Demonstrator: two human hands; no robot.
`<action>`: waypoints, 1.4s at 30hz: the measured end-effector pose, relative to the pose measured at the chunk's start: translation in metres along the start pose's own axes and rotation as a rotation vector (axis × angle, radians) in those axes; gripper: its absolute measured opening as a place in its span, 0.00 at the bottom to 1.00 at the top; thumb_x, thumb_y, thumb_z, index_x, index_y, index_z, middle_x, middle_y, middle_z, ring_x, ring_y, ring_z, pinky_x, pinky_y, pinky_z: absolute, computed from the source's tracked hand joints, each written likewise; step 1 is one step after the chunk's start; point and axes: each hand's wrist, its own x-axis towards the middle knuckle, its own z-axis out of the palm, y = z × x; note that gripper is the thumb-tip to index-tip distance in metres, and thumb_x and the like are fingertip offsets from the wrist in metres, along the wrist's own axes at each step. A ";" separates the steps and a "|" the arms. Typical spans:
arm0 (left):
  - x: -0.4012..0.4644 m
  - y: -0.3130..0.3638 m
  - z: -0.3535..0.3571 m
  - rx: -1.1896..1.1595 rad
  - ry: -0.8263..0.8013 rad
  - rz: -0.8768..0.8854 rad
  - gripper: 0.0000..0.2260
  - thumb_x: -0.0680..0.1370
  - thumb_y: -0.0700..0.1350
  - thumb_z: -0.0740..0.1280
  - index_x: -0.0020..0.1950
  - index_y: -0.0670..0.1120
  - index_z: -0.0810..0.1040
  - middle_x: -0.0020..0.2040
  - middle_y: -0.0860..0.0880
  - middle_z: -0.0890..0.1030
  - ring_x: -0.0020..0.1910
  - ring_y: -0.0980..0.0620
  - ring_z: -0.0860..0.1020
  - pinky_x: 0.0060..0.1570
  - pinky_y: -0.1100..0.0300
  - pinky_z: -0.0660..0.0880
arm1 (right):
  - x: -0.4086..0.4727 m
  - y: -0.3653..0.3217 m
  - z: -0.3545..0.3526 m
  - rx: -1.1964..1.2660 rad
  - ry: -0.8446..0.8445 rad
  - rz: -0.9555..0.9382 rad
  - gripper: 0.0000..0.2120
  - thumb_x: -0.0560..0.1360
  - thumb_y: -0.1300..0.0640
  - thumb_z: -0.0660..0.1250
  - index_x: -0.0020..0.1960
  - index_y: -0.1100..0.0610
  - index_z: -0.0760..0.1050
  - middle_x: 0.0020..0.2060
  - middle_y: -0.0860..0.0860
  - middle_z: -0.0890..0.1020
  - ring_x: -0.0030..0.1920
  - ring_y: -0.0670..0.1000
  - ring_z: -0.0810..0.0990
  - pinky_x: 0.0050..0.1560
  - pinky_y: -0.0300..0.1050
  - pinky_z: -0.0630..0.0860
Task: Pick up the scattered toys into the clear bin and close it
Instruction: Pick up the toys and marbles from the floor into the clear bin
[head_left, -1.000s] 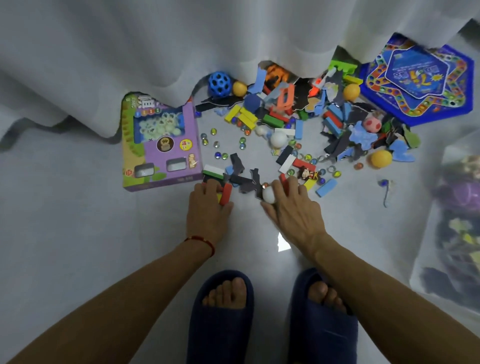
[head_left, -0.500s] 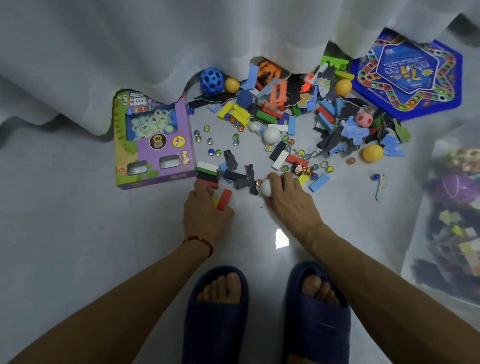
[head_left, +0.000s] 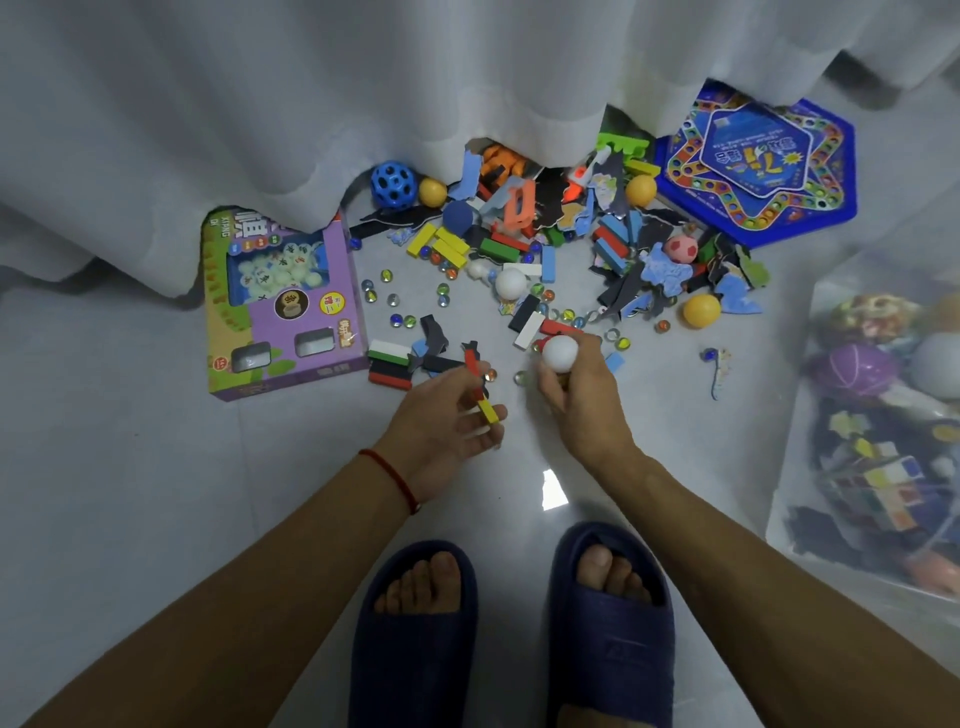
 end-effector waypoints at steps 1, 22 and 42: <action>0.000 -0.001 0.003 -0.027 -0.006 -0.013 0.11 0.78 0.44 0.66 0.58 0.41 0.79 0.52 0.41 0.73 0.48 0.44 0.77 0.41 0.54 0.77 | -0.001 -0.002 -0.004 0.050 0.003 0.081 0.16 0.82 0.50 0.63 0.66 0.55 0.66 0.54 0.50 0.76 0.50 0.48 0.76 0.48 0.41 0.76; -0.161 -0.130 -0.337 0.498 0.823 0.120 0.19 0.71 0.59 0.64 0.50 0.45 0.72 0.43 0.47 0.76 0.39 0.47 0.75 0.37 0.56 0.73 | -0.084 -0.185 -0.027 0.330 -0.820 0.612 0.15 0.78 0.55 0.68 0.61 0.62 0.73 0.46 0.60 0.83 0.39 0.51 0.82 0.39 0.43 0.79; -0.116 -0.125 -0.216 0.295 0.573 0.480 0.09 0.78 0.42 0.68 0.45 0.45 0.67 0.39 0.45 0.75 0.34 0.49 0.76 0.37 0.56 0.78 | -0.122 -0.203 0.009 0.421 -0.736 0.625 0.11 0.80 0.60 0.65 0.61 0.62 0.74 0.48 0.59 0.81 0.42 0.52 0.81 0.39 0.42 0.82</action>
